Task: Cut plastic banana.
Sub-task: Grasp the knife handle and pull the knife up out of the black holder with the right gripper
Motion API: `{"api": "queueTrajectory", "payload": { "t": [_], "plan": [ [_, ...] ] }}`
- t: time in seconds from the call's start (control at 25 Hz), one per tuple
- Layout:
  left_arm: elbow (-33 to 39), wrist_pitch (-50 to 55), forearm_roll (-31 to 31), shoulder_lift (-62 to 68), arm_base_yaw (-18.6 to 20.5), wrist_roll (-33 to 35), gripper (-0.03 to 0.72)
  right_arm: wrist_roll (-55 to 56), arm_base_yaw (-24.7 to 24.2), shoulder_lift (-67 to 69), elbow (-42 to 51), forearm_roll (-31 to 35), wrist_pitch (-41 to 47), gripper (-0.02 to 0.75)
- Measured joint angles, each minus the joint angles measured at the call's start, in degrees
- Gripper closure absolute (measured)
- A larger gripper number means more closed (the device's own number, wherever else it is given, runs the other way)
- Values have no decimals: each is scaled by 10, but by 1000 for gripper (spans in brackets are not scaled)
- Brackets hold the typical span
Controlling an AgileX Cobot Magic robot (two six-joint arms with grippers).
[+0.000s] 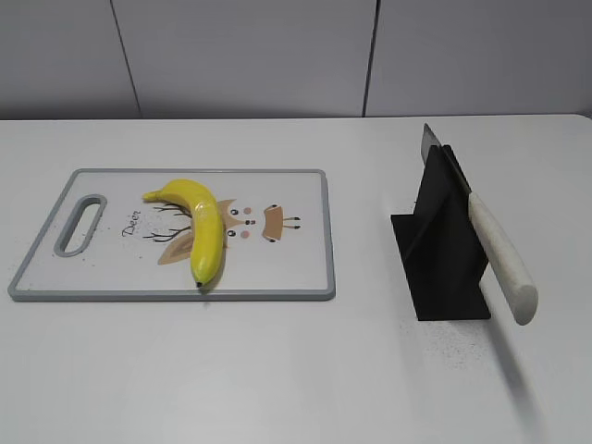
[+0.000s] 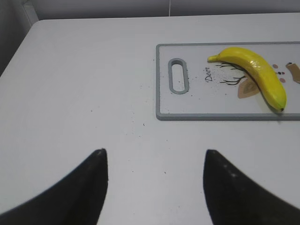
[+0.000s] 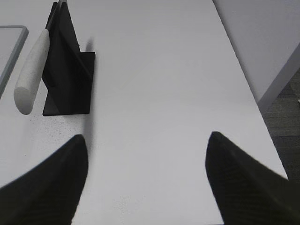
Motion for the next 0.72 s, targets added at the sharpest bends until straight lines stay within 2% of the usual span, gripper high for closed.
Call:
{"api": "queueTrajectory", "payload": {
  "t": [0.72],
  "plan": [
    [0, 0, 0, 0, 0, 0, 97, 0, 0, 0, 0, 0, 0, 147]
  ]
}}
